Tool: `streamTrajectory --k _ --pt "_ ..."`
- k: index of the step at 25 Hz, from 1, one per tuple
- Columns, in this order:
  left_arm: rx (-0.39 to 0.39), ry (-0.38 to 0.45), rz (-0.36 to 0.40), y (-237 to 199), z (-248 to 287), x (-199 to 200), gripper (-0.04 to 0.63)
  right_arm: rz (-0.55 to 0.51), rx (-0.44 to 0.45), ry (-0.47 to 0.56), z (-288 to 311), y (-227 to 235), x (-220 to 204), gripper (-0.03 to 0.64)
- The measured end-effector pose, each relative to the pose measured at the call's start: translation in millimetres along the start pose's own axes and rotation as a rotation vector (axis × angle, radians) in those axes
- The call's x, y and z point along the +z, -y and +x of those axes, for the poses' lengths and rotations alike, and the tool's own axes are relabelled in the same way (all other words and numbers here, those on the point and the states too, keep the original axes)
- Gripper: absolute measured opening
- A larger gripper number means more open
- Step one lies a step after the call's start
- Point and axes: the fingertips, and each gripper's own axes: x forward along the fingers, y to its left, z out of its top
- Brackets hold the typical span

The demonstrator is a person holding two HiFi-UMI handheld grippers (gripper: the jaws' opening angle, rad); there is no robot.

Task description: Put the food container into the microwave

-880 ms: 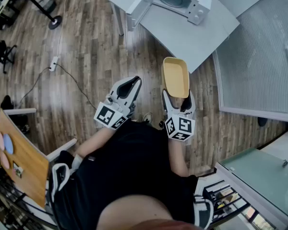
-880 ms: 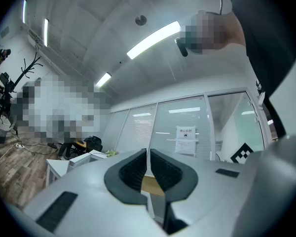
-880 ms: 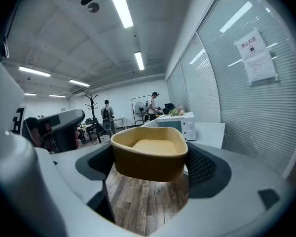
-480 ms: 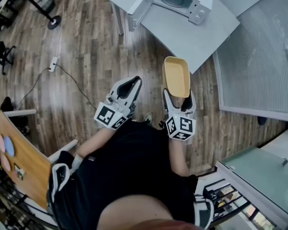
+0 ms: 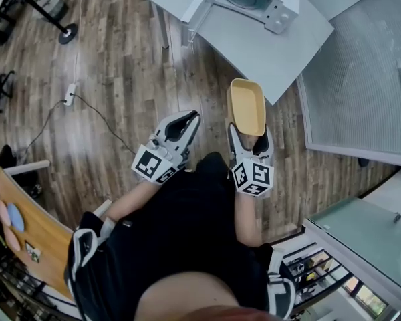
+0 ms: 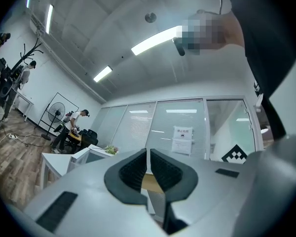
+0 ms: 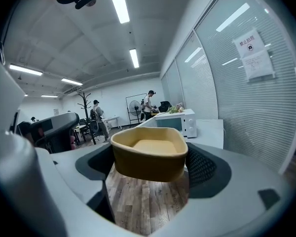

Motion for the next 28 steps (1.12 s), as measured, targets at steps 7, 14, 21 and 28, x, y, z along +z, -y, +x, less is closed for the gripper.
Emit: streamTrajectory --k 7,14,21,28 --pt "0.017 -0.011 -0.024 -40 58 -17 0.041 -0.009 0.011 -0.019 71 36 14 0.469" --pt "0.083 0.025 0.025 -89 181 -23 0.041 -0.047 0.082 -0.039 190 109 49 0.469" --pt "0.148 0.074 0.039 -121 274 -19 0.041 -0.092 0.151 -0.065 315 165 81 0.469" --pt "0.145 0.068 0.047 -170 338 -25 0.041 -0.109 0.114 -0.096 464 194 76 0.469"
